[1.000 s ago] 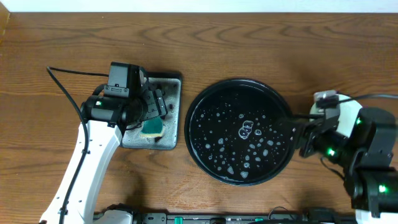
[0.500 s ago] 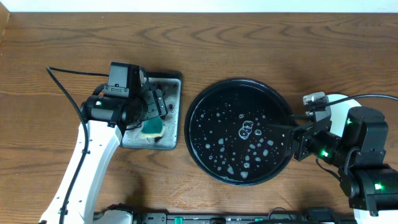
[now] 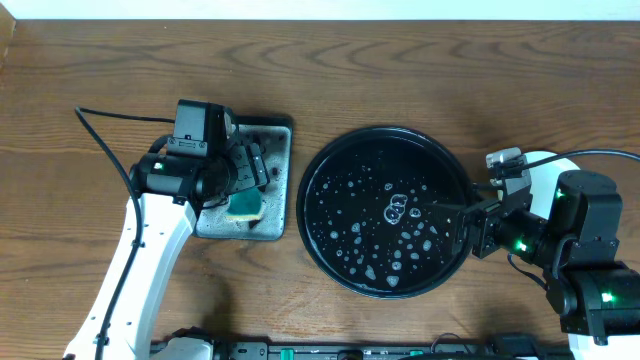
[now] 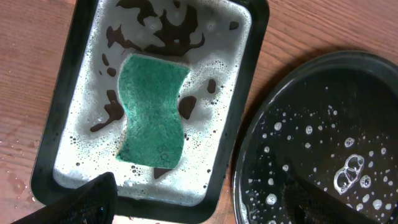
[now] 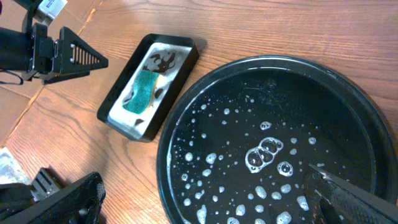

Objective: Clean dirty plates on tray and stack at the side
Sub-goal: 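Release the plate and withdraw the right gripper from the stack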

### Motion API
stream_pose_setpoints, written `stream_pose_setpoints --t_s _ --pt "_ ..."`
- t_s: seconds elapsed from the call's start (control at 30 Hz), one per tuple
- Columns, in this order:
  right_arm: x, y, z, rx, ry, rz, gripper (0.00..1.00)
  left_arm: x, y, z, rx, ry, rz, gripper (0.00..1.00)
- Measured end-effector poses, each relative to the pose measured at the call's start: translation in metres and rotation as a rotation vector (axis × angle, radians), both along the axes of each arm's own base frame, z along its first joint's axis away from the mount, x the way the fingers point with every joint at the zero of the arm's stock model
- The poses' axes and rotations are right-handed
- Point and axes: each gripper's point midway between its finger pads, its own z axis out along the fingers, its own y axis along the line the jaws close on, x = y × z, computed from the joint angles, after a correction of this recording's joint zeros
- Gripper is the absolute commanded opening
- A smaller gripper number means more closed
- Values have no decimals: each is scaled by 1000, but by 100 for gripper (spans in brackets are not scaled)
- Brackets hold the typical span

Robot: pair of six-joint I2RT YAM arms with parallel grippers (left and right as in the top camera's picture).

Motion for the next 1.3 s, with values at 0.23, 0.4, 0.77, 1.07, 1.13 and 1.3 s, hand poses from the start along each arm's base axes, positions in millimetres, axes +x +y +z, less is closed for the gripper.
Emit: stream_pose_setpoints --t_s 0.23,0.4,0.77,1.07,1.13,1.3 --pt "0 0 0 0 0 0 99 0 0 0 0 0 0 86" --pt "0 0 0 0 1 0 99 0 0 0 0 0 0 86" --pt "0 0 -1 0 5 0 99 0 0 0 0 0 0 86" --pt "2 0 -4 -1 20 1 99 0 0 0 0 0 0 86" --pt "2 0 -4 -1 21 1 99 0 0 0 0 0 0 86" --pt "-1 -2 -1 -12 -1 -12 99 0 0 0 0 0 0 86"
